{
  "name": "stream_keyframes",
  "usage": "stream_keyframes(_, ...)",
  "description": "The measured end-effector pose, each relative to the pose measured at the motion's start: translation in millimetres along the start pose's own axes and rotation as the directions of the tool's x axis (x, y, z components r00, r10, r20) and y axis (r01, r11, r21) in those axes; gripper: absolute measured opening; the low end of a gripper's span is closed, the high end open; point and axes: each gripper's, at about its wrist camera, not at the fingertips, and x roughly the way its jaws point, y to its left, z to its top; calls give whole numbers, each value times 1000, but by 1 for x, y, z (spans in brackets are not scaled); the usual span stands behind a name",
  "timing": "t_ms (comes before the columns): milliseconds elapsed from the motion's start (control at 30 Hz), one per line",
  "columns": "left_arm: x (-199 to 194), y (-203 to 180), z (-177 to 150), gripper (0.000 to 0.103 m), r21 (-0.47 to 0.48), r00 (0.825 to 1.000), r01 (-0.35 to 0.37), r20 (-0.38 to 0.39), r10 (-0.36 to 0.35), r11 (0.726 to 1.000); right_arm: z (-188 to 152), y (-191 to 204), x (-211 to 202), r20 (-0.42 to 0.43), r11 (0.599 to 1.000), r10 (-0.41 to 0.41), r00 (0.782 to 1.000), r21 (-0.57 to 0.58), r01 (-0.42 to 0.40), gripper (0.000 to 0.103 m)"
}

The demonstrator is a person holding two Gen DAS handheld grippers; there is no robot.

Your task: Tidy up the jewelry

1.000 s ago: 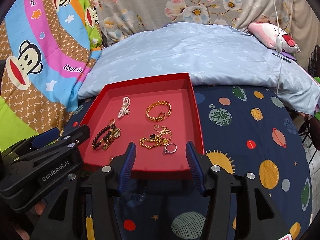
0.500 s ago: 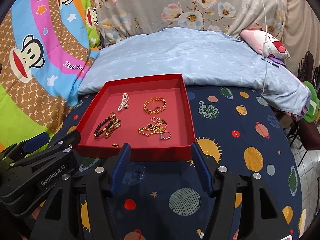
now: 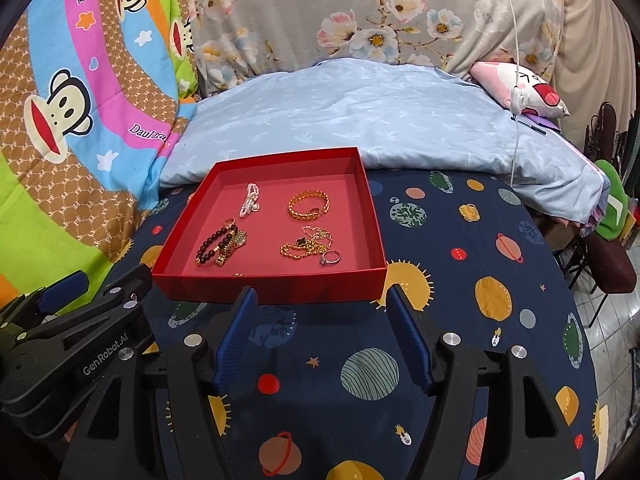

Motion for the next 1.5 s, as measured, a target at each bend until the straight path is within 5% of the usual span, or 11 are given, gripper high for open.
stream_keyframes(933, -16, 5, 2, 72, -6, 999, -33, 10, 34, 999, 2, 2, -10, 13, 1000, -5, 1000, 0, 5, 66)
stream_keyframes(1500, -19, 9, 2, 91, -20, 997, -70, 22, 71, 997, 2, -8, -16, 40, 999, -22, 999, 46, 20, 82)
